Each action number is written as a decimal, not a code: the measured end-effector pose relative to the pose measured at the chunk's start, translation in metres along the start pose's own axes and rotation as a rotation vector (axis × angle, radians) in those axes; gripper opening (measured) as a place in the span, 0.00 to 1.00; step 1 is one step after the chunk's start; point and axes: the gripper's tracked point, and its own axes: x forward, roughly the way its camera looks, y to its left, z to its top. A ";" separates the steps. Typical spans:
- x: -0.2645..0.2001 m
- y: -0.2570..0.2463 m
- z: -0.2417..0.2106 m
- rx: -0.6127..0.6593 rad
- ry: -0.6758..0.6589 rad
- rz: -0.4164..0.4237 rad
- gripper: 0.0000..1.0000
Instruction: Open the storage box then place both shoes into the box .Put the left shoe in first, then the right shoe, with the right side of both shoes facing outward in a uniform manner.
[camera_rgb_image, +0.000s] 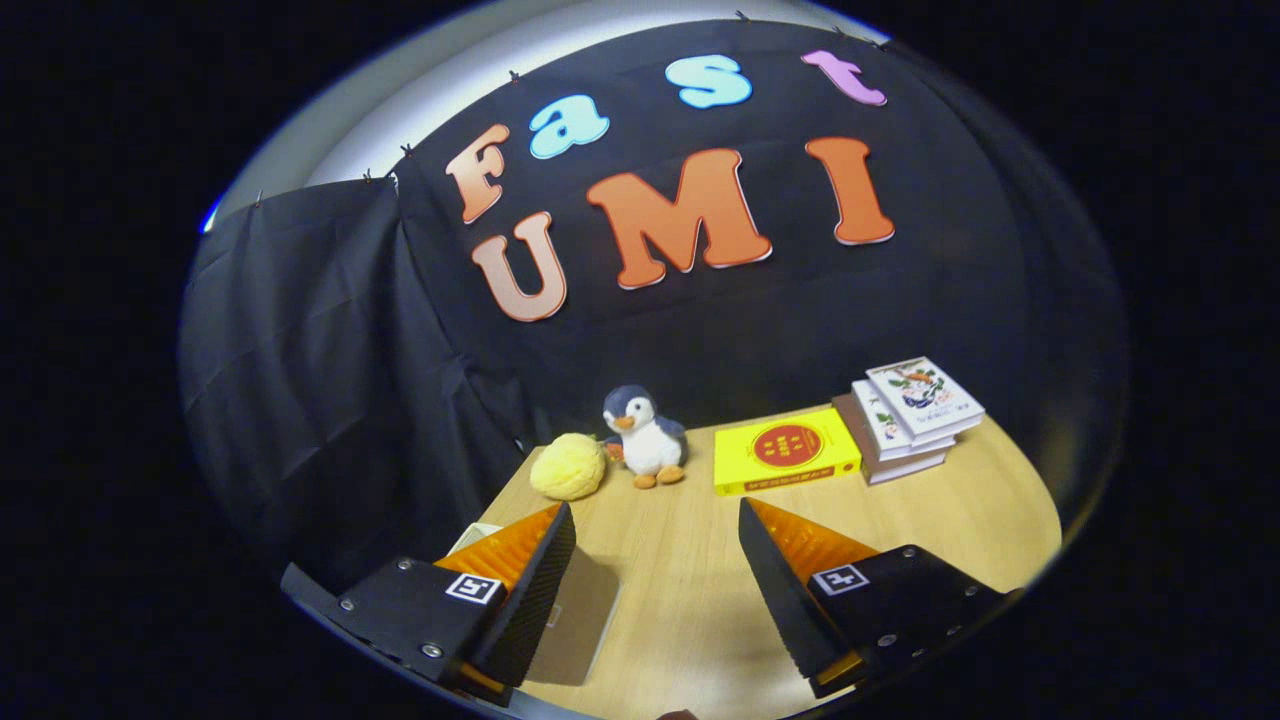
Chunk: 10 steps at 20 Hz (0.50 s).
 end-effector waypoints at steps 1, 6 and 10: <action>-0.004 -0.012 0.009 -0.021 -0.033 -0.016 0.97; -0.031 -0.054 0.052 -0.127 -0.209 -0.075 0.98; -0.050 -0.077 0.072 -0.160 -0.286 -0.116 0.98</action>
